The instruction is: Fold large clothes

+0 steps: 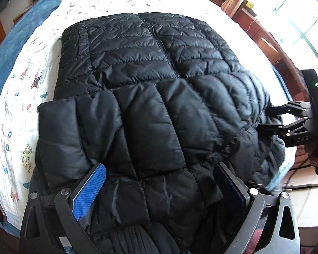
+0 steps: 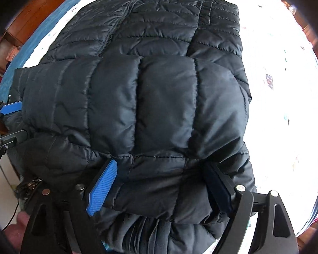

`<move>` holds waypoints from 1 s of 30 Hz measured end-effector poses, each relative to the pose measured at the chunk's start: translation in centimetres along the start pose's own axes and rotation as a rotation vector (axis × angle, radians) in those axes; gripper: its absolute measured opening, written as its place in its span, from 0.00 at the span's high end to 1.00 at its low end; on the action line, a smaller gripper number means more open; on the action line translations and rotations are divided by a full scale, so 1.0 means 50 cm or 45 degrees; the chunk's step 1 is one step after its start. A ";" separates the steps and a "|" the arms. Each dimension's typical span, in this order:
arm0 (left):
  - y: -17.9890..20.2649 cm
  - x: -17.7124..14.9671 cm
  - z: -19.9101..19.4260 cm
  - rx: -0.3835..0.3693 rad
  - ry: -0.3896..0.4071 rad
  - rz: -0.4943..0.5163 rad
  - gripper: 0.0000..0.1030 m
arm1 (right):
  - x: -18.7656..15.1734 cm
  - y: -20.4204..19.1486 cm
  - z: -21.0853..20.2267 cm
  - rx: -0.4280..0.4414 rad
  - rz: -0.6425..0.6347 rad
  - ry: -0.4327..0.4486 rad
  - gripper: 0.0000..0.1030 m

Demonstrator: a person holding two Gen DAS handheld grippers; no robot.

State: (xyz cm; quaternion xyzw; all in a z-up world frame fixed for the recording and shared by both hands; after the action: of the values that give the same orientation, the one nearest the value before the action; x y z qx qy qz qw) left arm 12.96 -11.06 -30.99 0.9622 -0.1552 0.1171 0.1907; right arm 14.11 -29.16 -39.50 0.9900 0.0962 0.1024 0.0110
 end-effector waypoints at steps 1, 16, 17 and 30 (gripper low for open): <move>-0.001 0.004 -0.014 -0.038 -0.004 -0.018 0.00 | 0.003 0.003 -0.011 0.019 0.006 -0.003 0.11; -0.188 0.163 -0.172 0.031 0.135 -0.180 0.00 | 0.129 0.090 -0.145 0.120 0.075 0.121 0.11; -0.206 0.185 -0.173 0.028 0.135 -0.194 0.00 | 0.147 0.099 -0.146 0.120 0.083 0.128 0.11; -0.397 0.480 -0.063 0.088 0.064 -0.303 0.00 | 0.429 0.274 -0.069 0.213 0.351 0.199 0.11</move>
State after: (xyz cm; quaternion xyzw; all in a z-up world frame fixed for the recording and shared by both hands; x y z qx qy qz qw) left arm 41.43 1.56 -27.89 0.9766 -0.0308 0.1230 0.1738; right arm 36.58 -38.46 -31.27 0.9803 -0.0318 0.1710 -0.0932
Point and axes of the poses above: each gripper's, at about its wrist camera, not at the fingertips, and z roughly the way its jaws point, y to its right, x to its top, the point moved 9 cm from there along z, roughly the way its jaws point, and after that the axes turned 7 degrees about -x, right-handed, at the moved point
